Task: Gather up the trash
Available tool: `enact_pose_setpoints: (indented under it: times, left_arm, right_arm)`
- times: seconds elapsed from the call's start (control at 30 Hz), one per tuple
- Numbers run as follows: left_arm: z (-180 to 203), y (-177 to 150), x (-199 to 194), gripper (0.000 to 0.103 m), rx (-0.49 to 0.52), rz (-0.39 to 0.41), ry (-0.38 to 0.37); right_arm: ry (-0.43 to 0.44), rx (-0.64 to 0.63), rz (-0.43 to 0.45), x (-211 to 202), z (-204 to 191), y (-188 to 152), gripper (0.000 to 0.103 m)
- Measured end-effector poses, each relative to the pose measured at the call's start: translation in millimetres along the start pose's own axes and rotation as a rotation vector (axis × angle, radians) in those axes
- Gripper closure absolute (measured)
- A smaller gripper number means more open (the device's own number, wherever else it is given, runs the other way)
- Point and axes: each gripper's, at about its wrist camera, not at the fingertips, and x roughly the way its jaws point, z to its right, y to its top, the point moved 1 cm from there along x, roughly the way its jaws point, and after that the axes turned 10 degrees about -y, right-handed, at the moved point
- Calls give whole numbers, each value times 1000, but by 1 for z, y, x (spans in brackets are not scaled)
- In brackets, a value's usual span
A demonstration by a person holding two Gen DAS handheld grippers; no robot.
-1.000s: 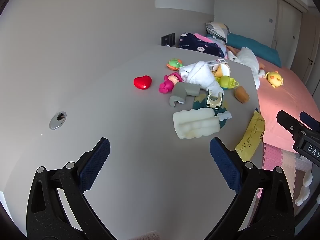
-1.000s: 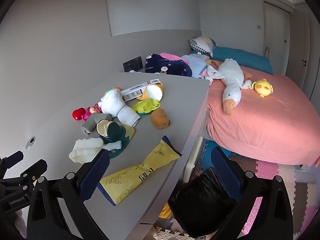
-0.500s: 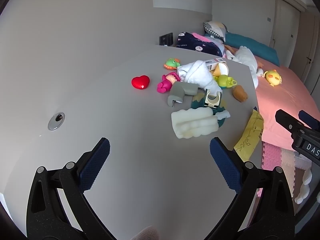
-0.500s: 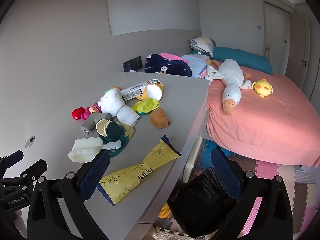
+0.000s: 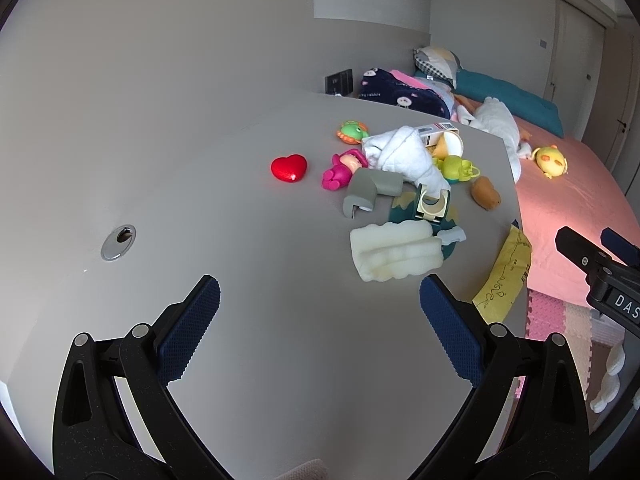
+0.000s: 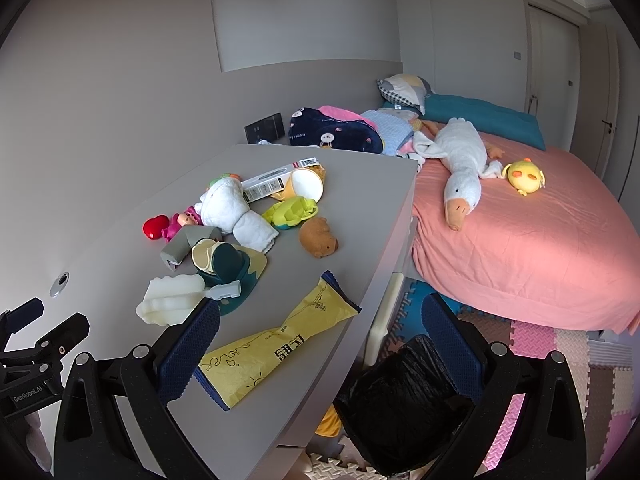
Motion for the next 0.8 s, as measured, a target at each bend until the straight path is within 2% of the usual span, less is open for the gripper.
enact_pose_setpoints:
  times: [0.8]
  left_arm:
    - [-1, 0, -1, 6, -10, -3, 2]
  right_arm:
    - [-4, 2, -4, 1, 2, -2, 3]
